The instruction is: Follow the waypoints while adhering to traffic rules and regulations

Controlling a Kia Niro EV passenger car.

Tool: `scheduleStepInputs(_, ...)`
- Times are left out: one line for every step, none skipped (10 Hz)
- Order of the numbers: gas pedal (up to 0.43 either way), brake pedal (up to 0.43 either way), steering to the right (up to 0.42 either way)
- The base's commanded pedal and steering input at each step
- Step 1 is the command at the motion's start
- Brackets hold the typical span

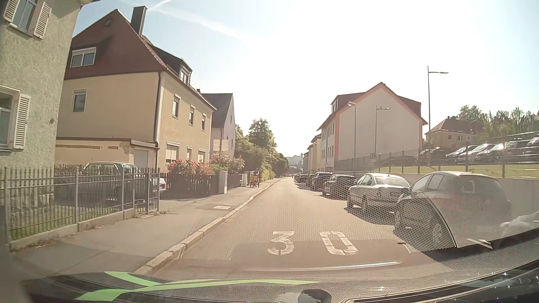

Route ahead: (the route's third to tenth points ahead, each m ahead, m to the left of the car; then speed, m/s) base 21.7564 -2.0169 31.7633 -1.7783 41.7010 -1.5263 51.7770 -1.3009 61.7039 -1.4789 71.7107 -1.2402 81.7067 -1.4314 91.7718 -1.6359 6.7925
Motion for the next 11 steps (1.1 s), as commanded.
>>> scheduleStepInputs(0.157, 0.000, 0.015)
scheduleStepInputs(0.157, 0.000, 0.013)
scheduleStepInputs(0.157, 0.000, 0.010)
scheduleStepInputs(0.157, 0.000, 0.008)
scheduleStepInputs(0.157, 0.000, 0.006)
scheduleStepInputs(0.157, 0.000, 0.004)
scheduleStepInputs(0.150, 0.000, 0.002)
scheduleStepInputs(0.138, 0.000, -0.003)
scheduleStepInputs(0.138, 0.000, -0.006)
scheduleStepInputs(0.138, 0.000, -0.006)
scheduleStepInputs(0.138, 0.000, -0.006)
